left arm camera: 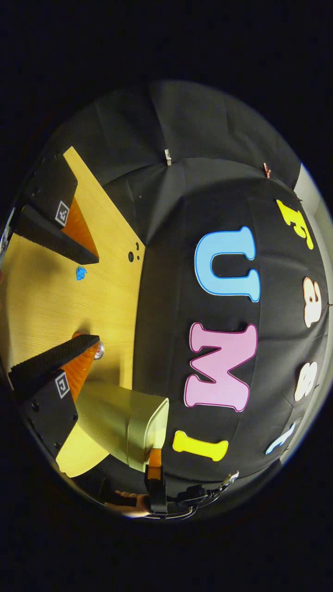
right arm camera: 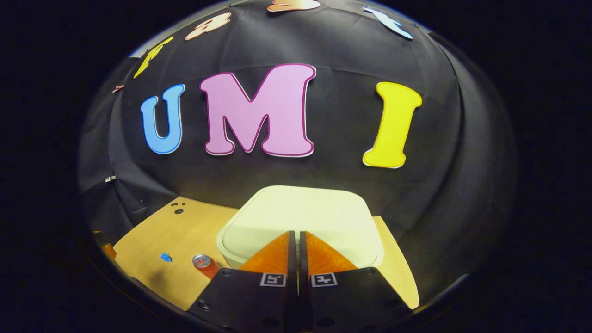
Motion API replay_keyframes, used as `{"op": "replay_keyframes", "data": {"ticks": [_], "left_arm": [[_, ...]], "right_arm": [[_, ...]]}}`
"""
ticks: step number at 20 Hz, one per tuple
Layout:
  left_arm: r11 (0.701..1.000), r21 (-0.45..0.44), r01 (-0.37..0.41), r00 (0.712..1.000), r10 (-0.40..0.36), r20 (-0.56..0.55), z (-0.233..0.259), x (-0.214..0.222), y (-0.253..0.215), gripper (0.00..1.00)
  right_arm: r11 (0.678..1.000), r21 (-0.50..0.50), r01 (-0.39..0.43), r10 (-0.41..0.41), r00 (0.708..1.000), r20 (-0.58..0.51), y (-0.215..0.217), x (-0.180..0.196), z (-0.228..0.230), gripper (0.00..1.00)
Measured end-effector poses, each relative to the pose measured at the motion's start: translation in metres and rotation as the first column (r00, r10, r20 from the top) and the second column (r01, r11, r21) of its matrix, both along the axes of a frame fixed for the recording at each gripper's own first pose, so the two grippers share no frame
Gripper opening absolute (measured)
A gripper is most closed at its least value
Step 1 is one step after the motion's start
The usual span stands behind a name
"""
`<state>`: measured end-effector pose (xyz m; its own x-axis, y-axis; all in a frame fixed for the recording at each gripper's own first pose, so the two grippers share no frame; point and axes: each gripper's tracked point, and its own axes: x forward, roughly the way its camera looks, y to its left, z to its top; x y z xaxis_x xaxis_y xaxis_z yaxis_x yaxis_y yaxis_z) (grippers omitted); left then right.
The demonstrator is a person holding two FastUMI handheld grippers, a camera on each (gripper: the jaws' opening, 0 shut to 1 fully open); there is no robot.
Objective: Press the lid of the desktop garbage bin to open it, pick up the crumpled paper on the desktop and throw it into the bin, then pick up the pop can on the desktop and drop it into the bin, and finally close the garbage bin lid.
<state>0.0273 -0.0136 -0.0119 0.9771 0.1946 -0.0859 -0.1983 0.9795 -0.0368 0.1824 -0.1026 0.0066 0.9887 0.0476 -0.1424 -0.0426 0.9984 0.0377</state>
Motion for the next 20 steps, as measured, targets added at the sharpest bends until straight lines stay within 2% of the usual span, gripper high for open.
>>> {"op": "replay_keyframes", "data": {"ticks": [8, 13, 17, 20], "left_arm": [[1.000, -0.005, -0.003, 1.000, 0.002, -0.031, -0.008, 0.013, -0.027, 0.98], [1.000, 0.001, 0.015, 0.999, -0.015, -0.033, -0.006, 0.014, -0.032, 0.98], [1.000, -0.004, 0.027, 0.999, -0.028, -0.042, -0.006, 0.017, -0.029, 0.98], [0.998, 0.014, 0.054, 0.998, -0.054, -0.040, -0.003, 0.016, -0.027, 0.98]], "right_arm": [[0.998, -0.055, -0.011, 0.011, 1.000, -0.005, 0.001, 0.002, -0.004, 0.05], [1.000, -0.010, -0.016, 0.016, 1.000, -0.012, 0.001, 0.003, -0.006, 0.05], [0.999, -0.051, -0.005, 0.004, 1.000, -0.006, 0.001, 0.003, -0.005, 0.05], [1.000, -0.027, 0.012, -0.012, 1.000, 0.003, 0.000, 0.001, -0.001, 0.05]]}}
